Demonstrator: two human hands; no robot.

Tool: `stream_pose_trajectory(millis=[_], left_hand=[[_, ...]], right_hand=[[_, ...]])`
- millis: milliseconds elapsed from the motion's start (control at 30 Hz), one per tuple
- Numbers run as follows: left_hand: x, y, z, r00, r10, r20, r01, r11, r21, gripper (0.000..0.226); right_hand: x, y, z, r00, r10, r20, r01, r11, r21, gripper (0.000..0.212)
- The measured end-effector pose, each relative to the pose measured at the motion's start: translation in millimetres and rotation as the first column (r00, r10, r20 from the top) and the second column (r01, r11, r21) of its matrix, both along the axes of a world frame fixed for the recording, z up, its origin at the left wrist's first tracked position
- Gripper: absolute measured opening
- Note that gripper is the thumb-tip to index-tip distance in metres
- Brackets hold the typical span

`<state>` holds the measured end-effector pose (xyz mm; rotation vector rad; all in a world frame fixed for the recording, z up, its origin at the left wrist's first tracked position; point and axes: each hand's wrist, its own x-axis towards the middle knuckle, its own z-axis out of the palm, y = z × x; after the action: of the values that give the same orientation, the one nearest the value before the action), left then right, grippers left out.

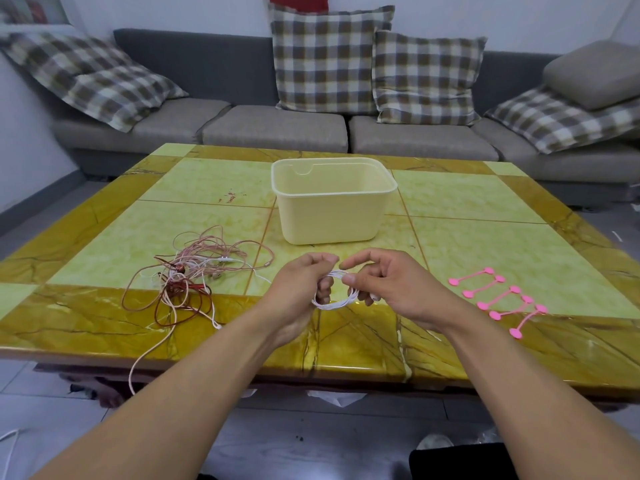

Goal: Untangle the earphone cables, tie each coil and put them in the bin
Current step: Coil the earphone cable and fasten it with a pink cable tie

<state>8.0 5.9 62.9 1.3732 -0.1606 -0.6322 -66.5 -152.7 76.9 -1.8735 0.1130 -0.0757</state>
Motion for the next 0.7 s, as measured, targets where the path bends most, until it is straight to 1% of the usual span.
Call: stream_pose_trajectory(millis=[100,167,233,333,567,633,700], left_hand=[[0,4,-2,0.989,-0.065,0.132,0.045,0.987,0.152,0.014],[0,6,-4,0.979,-0.111,0.171,0.072,0.973,0.22,0.015],[0,7,-3,0.978,-0.142,0.156,0.109,0.973,0.205,0.014],[-1,8,-3,0.979,-0.154,0.137,0.138,0.983,0.119,0.015],[-5,2,-2,0.993,-0.036,0.108,0.04,0.999,-0.027,0.009],[-6,1,-4,0.987,-0.035,0.157,0.035,0.999,0.003,0.01],[-6,1,-8,0.957,-0.051,0.286,0.023,0.995,0.1,0.014]], right_hand=[[-1,-1,-1,0.999,-0.016,-0.041,0.014,0.998,-0.065,0.013],[-2,-4,1,0.997,-0.029,-0.068,0.022,0.995,-0.1,0.013],[-5,-9,5,0.995,-0.034,-0.093,0.023,0.993,-0.115,0.014],[-8,-13,8,0.995,-0.064,-0.083,0.059,0.996,-0.063,0.014],[-7,-14,4,0.987,-0.121,-0.106,0.128,0.989,0.069,0.012],[-7,-17,4,0.984,-0.142,-0.11,0.149,0.987,0.059,0.011],[-8,-18,4,0.982,-0.151,-0.113,0.154,0.988,0.017,0.01]])
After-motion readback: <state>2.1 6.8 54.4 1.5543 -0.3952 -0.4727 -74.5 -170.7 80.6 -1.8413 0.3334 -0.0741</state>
